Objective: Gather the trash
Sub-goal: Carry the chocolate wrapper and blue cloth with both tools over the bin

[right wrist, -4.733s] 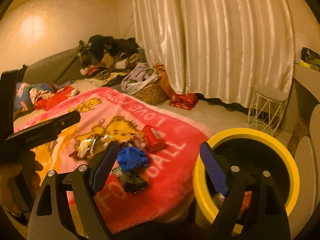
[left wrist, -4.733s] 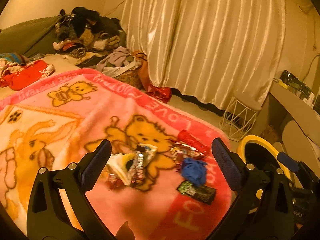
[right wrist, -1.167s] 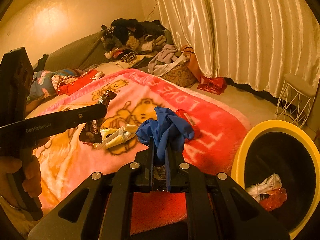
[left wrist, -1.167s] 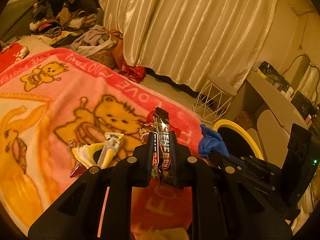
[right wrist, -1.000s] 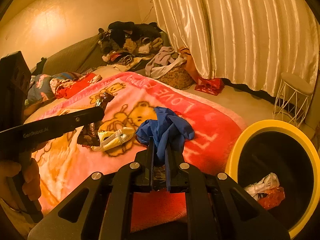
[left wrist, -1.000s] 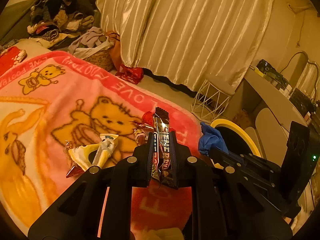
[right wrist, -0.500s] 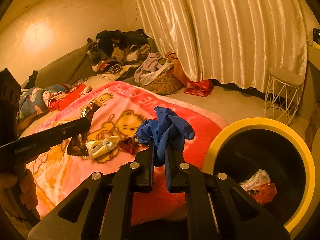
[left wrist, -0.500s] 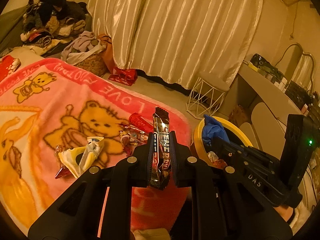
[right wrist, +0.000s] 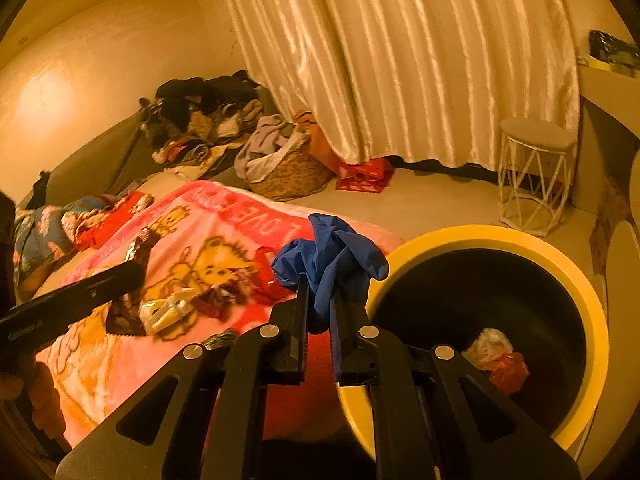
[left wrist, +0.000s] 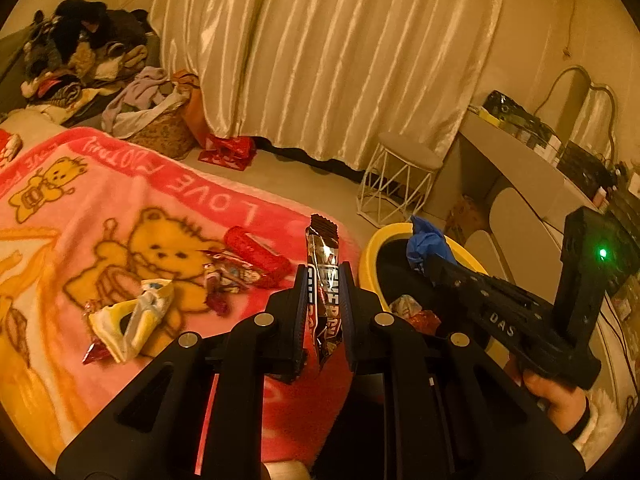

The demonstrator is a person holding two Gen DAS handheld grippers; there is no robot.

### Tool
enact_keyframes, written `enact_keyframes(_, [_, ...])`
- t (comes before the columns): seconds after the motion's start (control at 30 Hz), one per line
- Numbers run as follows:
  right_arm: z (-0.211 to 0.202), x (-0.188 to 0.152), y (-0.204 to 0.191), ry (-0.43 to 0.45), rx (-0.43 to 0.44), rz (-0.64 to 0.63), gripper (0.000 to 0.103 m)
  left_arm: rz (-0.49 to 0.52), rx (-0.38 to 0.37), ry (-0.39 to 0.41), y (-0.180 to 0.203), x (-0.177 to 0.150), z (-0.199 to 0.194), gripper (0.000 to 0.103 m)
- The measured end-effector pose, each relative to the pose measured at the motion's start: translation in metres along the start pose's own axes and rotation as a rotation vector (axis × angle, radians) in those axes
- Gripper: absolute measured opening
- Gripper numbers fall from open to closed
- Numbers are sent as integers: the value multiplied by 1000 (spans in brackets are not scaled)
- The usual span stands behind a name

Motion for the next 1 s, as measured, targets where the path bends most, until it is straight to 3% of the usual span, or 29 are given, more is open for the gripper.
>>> enact_keyframes(0.27, [-3,-8,24,-12,-90,23,9,39,-21,-23,20,-8,12,11])
enact_keyframes(1.0, [-11,-26,81,-32,-204,143,9,139,-75,-77,71,-22,47,11])
Point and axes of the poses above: each gripper's, at about its wrist camera, not at the fingertips, and z roughly the way its jaws point, y to its right, x to its top, the point moved 1 cm from there along z, roughly the way its jaws point, and after that the axes turned 14 degrees about -z, right-handed, at the moved point
